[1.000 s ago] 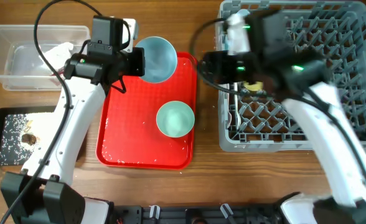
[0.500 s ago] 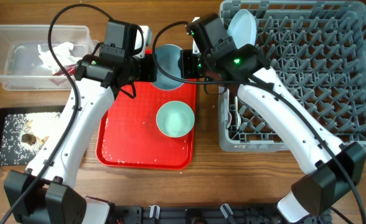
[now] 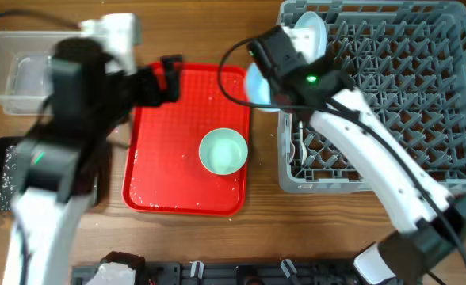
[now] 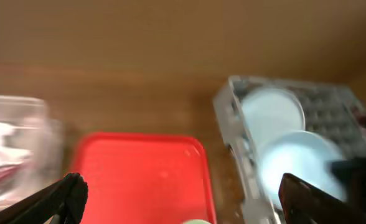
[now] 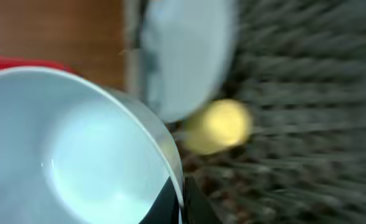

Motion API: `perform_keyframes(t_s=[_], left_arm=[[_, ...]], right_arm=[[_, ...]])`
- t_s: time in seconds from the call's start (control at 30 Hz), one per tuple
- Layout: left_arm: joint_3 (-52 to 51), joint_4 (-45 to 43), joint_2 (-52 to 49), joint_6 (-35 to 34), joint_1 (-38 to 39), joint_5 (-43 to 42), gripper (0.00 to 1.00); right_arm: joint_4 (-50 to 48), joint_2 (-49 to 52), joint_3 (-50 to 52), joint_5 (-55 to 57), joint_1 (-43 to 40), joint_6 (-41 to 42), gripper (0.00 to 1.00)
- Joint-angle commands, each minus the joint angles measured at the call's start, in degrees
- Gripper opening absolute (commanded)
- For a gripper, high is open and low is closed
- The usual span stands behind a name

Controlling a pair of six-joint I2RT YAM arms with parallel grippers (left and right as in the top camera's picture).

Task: Sort waste into correct bins and load items into the dishwasher rack
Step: 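Pass the light-blue bowl from the left gripper to the right gripper, then set the light-blue bowl tilted in the rack's back row with the right gripper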

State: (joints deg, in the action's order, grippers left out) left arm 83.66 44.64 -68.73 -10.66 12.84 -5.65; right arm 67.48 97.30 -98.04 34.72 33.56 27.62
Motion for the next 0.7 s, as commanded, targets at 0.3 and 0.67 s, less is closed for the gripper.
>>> perform_keyframes(t_s=[0.3,0.67], left_arm=[[1.0,8.0,5.2,-0.1,-6.1,5.1,1.00],[1.0,8.5,4.0,1.2,-6.1,5.1,1.00]], right_arm=[[2.5,0.4,-3.9,38.7,-13.4,-7.8,0.05],[-41.2,18.3,-3.9,49.1,-17.7,-47.9,0.04]])
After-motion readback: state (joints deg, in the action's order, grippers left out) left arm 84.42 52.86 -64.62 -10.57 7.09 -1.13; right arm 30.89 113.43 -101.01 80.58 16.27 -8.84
